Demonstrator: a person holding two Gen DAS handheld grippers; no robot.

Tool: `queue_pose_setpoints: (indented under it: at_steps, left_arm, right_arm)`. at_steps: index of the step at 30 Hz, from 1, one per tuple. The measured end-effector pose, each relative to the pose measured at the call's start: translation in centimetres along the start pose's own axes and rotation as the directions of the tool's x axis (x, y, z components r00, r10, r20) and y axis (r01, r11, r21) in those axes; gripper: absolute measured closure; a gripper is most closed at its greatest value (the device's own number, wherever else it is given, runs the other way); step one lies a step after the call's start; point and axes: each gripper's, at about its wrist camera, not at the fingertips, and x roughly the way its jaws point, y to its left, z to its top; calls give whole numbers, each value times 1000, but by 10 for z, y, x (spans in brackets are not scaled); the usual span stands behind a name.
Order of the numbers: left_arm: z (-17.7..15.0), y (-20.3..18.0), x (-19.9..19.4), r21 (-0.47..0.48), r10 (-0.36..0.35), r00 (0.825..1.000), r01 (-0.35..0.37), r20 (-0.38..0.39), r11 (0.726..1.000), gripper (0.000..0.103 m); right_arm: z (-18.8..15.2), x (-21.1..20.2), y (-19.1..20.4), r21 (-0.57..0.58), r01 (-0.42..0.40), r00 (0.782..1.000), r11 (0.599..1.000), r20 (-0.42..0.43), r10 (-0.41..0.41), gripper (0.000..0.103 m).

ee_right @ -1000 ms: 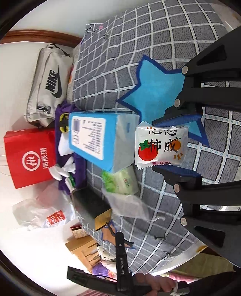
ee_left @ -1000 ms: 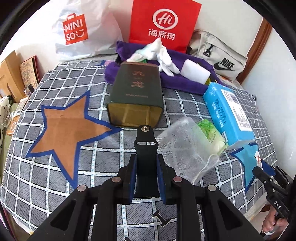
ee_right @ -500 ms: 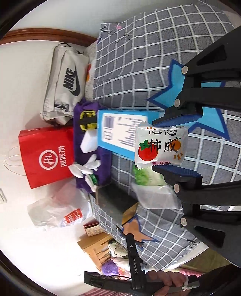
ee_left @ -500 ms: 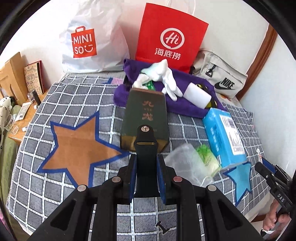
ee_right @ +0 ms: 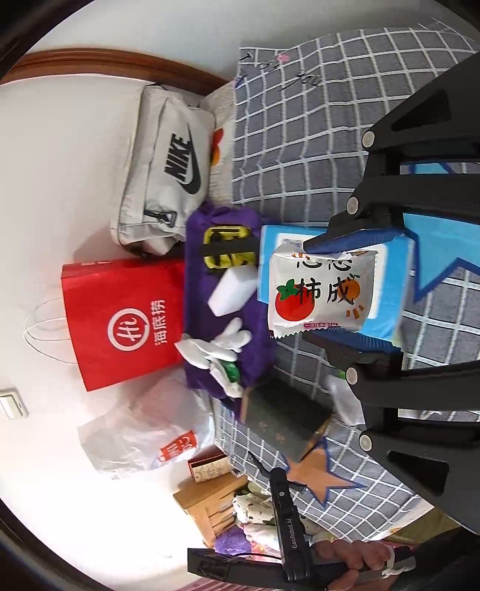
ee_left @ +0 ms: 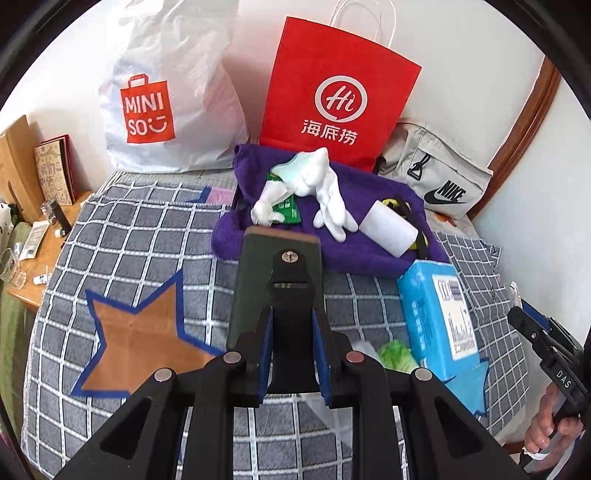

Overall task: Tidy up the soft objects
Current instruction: 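Lift and carry the strap and snack packet toward the purple towel with both tools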

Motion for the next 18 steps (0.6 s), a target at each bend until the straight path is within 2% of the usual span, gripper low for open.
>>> queue_pose_setpoints:
  at_steps: [18]
  left_arm:
    - [50, 3, 26, 43, -6, 1000, 6, -9, 999, 83]
  right_arm:
    - [51, 32, -13, -4, 17, 1000, 1000, 14, -17, 63]
